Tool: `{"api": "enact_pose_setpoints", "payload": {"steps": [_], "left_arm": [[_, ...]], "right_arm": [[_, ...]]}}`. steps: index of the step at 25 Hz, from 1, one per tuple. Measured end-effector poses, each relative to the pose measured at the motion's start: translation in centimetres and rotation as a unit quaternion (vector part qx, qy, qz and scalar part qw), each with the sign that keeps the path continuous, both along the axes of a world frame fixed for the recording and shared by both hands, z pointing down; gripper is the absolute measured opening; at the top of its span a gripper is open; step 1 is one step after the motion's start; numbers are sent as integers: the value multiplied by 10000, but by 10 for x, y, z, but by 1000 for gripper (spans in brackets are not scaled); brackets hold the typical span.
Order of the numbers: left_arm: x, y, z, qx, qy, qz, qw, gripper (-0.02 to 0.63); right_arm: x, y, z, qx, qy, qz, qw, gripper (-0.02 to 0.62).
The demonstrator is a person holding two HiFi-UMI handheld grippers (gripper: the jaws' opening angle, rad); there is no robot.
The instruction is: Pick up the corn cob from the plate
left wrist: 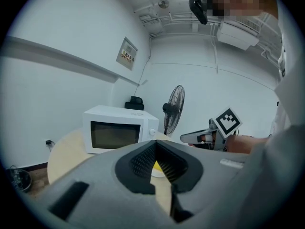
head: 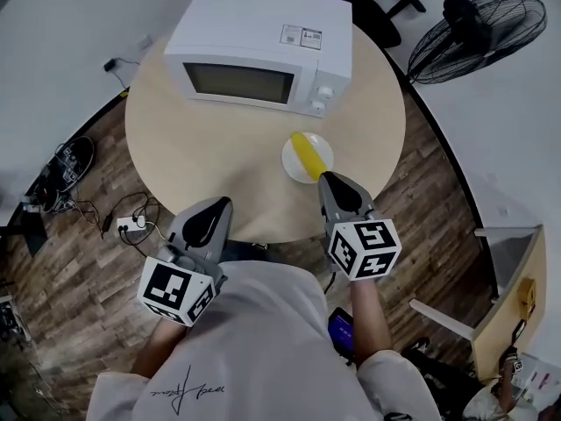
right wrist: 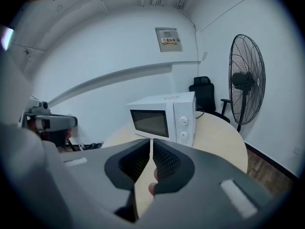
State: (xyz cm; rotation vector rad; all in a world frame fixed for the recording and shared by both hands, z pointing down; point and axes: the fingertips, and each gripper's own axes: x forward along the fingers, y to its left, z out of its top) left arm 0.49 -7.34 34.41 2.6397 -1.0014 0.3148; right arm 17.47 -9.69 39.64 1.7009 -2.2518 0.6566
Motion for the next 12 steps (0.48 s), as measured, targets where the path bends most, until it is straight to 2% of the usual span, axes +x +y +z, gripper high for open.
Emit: {"api": "enact_pose_setpoints", "payload": {"steps": [12], "left_arm": [[-3, -8, 8, -176, 36, -66, 9998, -8]], "right_arm": [[5, -17, 23, -231, 92, -1, 9997, 43]]}}
